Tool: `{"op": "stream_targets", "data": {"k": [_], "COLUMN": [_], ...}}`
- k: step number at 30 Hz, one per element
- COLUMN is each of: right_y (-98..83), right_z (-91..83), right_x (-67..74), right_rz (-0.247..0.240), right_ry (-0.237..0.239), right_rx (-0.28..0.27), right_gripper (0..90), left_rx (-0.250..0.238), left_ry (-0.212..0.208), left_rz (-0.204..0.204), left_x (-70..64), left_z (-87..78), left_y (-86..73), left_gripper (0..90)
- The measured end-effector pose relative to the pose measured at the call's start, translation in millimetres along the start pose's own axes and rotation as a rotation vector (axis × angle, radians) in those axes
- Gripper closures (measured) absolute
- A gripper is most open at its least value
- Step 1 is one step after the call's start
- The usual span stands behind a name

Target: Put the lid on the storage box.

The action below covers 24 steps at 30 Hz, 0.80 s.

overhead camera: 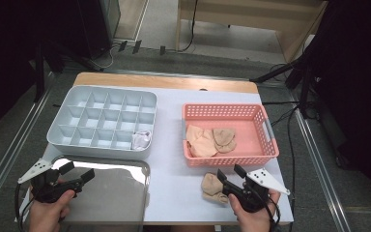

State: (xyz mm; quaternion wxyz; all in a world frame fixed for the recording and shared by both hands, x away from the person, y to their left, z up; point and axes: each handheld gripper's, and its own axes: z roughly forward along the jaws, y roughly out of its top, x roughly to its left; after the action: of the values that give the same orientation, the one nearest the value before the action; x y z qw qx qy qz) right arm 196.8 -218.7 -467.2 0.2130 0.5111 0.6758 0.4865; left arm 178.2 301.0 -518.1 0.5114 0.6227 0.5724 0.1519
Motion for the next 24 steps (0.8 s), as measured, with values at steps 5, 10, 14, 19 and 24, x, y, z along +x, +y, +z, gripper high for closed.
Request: {"op": "stream_targets", "data": {"k": [5,10,14,19,24], "right_y": [17.5,33.9,45.6,56.3,63.2], "right_z": [10.3,21.9,32.9,47.6,67.2], "right_x": [-5.3,-9.6,-12.8,-16.0,-20.1], "right_rz": [-0.001,-0.003,-0.008,0.001,0.018], "right_ry": [-0.022,-0.039,-0.050,-0.059,-0.091], "right_rx": [-0.001,0.004,0.011,0.020,0.058], "right_gripper": [31.7,31.0,30.3,30.2,29.9], "left_rx": [0.001,-0.003,-0.008,-0.007,-0.010], "left_ry": [-0.001,-0.002,-0.002,-0.004,-0.007], "left_rz": [-0.002,-0.007,-0.011,-0.009,-0.014], "left_x": [0.7,1.7,2.5,2.6,3.5], "left_z": [0.0,-1.0,-1.3,-2.2,-2.6], "left_y": [0.1,0.8,1.1,1.6,1.8], "left_gripper": [4.3,4.3,4.3,4.3,4.3]}}
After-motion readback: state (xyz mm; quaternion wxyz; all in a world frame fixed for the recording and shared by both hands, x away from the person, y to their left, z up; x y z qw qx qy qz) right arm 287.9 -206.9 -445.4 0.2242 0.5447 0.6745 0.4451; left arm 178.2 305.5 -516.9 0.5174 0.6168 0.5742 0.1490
